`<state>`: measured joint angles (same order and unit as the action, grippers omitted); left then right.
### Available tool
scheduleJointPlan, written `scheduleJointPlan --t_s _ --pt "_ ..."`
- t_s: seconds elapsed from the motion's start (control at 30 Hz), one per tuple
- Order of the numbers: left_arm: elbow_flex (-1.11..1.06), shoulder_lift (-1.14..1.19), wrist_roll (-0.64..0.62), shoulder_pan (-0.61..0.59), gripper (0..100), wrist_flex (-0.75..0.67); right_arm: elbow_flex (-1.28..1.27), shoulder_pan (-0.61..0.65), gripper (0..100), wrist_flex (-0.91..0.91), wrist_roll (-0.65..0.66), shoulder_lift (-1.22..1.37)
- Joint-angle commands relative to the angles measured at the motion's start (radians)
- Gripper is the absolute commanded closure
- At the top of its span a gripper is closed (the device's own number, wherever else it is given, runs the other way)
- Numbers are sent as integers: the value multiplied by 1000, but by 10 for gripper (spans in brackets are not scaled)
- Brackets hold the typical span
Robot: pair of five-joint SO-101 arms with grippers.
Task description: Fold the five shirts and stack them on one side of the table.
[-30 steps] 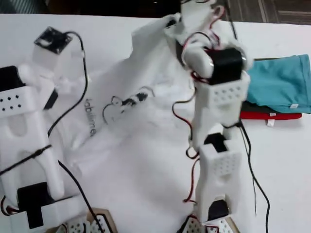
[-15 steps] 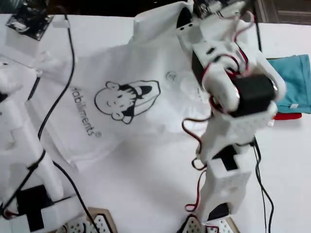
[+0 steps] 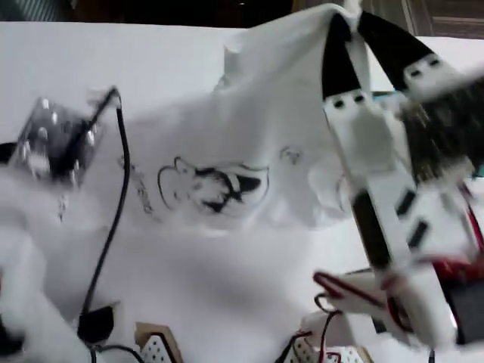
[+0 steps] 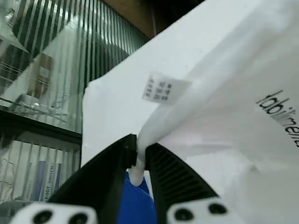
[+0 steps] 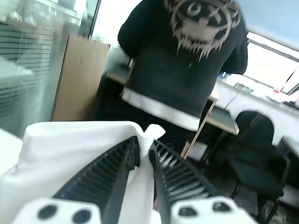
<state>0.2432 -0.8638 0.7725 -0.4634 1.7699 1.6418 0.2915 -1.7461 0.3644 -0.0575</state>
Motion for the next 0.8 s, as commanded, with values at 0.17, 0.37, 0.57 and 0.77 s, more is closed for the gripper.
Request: scheduleJointPlan --t_s 0.17,0.37,0.57,0.77 --pt "-13 -103 -31 -11 975 9 11 -5 980 -18 3 -153" --pt "-5 -106 -87 -25 975 -57 -201 64 980 -21 -60 -260" --pt "54 -103 -149 -61 975 -89 -344 137 980 -1 -60 -389" --pt "64 -101 -161 -58 975 -91 -348 21 980 107 -9 -441"
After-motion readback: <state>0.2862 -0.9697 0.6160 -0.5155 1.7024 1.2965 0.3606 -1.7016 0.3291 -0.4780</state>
